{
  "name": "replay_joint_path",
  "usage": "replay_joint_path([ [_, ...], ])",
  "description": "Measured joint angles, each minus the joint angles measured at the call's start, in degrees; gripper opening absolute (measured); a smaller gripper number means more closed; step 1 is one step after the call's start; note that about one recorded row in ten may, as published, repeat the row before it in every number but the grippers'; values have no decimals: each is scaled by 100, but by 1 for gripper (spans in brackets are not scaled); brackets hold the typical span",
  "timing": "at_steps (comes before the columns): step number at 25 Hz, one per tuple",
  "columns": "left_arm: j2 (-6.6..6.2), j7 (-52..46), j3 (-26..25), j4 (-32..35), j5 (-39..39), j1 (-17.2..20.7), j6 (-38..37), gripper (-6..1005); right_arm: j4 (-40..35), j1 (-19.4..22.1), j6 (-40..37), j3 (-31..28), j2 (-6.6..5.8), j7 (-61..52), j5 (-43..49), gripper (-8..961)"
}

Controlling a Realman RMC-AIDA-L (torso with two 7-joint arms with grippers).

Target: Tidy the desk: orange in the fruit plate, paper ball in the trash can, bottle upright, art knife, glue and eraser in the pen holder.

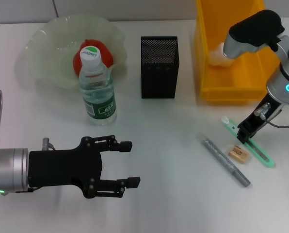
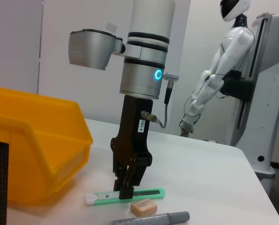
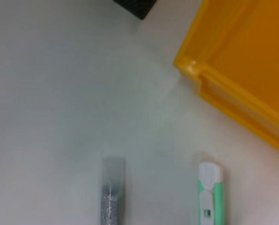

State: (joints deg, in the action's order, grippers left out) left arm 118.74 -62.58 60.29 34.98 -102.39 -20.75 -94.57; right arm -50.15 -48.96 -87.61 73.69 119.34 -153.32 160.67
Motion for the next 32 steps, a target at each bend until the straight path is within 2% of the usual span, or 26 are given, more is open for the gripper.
replay_joint_path([
  [15, 0, 0, 0, -9, 7, -14, 0, 800, 21, 3, 67, 56, 12, 44, -37, 130],
  [22, 0, 0, 0, -9, 9, -37, 0, 800, -122, 51, 78, 137, 11, 46, -49, -1],
  [27, 0, 0, 0, -9, 10, -41, 0, 800, -235, 70, 46, 125, 10, 48, -53, 40],
  [32, 0, 0, 0, -9, 10, -44, 0, 800, -706, 191, -176, 97, 1, 49, -64, 82],
])
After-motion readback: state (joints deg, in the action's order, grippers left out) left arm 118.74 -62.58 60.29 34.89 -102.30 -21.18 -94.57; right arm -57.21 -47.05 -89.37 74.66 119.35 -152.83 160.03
